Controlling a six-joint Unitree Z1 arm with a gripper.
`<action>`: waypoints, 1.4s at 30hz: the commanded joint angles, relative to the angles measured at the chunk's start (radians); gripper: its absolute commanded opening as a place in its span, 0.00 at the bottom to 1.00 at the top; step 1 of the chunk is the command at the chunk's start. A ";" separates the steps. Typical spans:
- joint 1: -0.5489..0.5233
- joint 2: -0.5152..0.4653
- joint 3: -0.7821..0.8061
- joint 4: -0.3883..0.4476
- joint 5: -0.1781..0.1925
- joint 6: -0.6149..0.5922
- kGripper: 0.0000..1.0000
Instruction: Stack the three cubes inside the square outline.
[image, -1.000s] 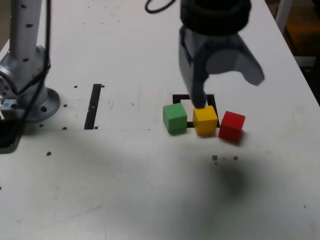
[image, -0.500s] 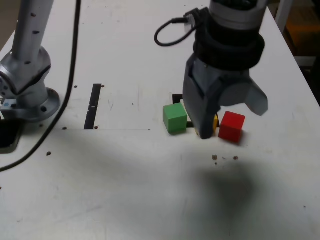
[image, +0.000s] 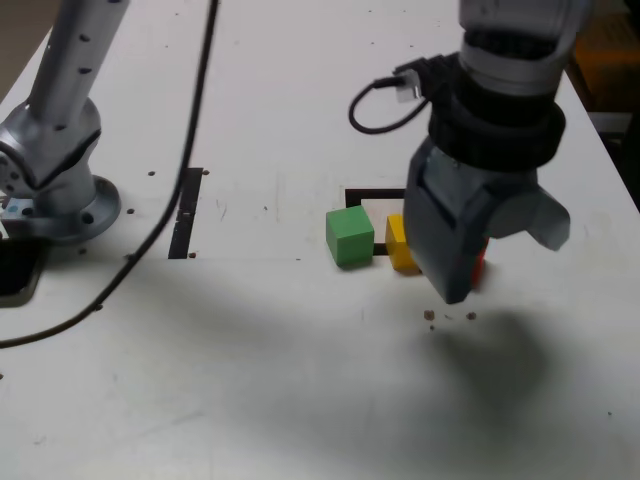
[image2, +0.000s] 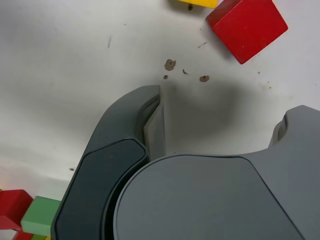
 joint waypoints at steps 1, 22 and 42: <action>0.008 0.011 -0.011 -0.006 -0.005 0.000 0.86; 0.100 0.058 0.030 -0.026 -0.038 0.012 0.86; 0.150 0.118 0.002 -0.053 -0.071 0.049 0.86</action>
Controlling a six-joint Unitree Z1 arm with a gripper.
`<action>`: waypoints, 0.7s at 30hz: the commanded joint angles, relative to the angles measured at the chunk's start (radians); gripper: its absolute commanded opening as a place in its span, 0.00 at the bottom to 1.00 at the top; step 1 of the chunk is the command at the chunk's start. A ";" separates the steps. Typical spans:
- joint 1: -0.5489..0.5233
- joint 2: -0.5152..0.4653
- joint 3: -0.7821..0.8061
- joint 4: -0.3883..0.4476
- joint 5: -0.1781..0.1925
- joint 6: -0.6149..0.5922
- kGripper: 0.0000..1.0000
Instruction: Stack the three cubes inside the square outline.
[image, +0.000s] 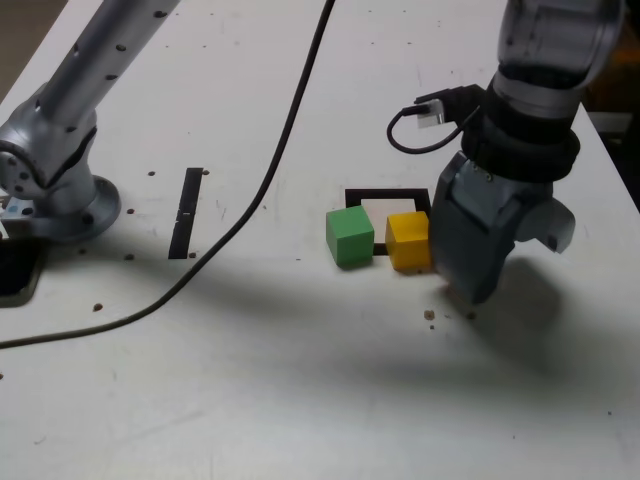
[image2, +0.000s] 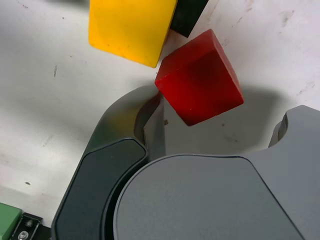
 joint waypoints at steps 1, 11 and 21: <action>0.007 0.004 0.004 -0.001 -0.003 0.005 0.86; 0.027 0.009 0.023 -0.005 -0.006 0.013 0.86; 0.039 0.021 0.036 -0.020 -0.012 0.021 0.84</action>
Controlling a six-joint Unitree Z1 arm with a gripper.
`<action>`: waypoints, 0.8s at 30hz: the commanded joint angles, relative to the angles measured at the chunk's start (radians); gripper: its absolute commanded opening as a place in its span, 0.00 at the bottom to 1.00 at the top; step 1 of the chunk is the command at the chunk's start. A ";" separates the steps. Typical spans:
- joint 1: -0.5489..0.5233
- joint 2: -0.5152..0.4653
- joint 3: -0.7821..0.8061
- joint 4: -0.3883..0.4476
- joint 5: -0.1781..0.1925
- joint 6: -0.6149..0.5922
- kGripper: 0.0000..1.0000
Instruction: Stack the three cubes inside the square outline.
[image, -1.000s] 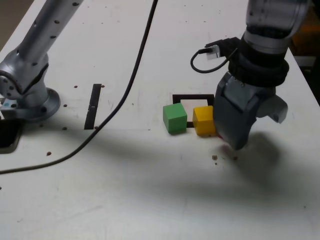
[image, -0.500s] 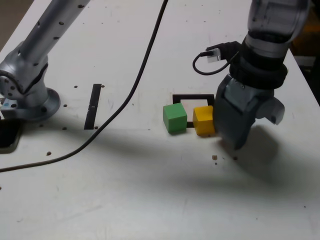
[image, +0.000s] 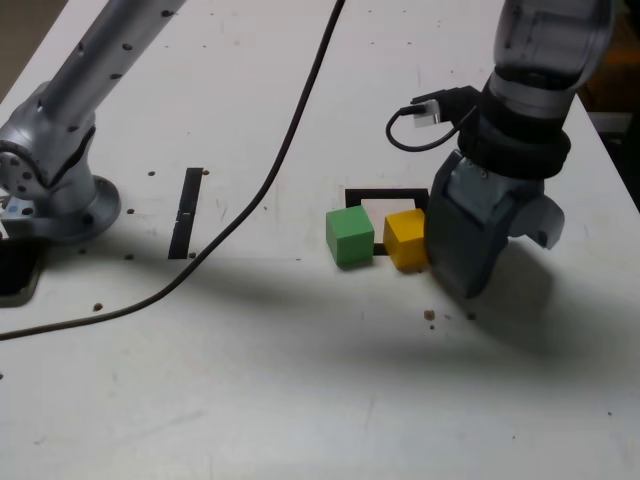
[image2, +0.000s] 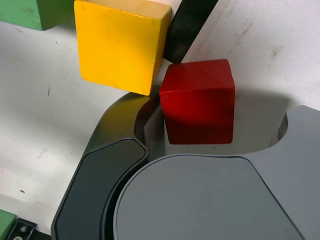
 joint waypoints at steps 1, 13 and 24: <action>0.003 0.006 0.008 -0.006 -0.006 0.001 0.81; 0.007 0.011 0.039 -0.078 0.022 -0.005 0.31; 0.006 0.011 0.036 -0.078 0.006 0.002 0.21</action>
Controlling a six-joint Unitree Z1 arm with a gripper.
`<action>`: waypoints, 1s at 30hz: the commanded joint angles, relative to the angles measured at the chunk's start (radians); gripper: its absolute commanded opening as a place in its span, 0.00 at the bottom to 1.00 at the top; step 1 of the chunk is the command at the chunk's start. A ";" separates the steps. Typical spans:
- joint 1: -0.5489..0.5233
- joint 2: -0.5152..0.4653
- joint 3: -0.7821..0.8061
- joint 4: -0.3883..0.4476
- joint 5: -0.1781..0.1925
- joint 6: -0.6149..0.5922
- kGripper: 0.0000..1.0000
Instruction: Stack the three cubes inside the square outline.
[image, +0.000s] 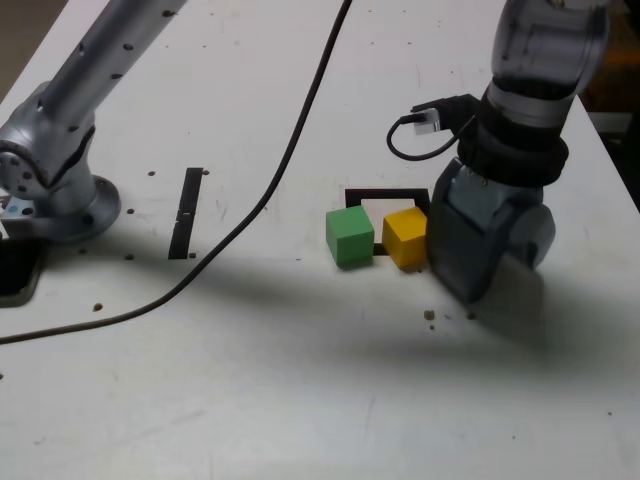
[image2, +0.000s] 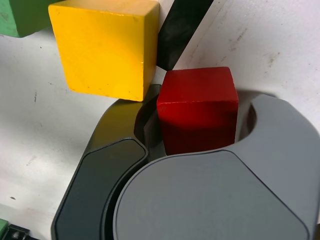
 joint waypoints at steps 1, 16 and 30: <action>0.002 0.004 0.000 0.000 -0.004 0.003 0.21; -0.016 -0.001 -0.028 0.018 0.009 0.004 0.21; -0.058 -0.041 -0.100 0.090 0.071 -0.004 0.21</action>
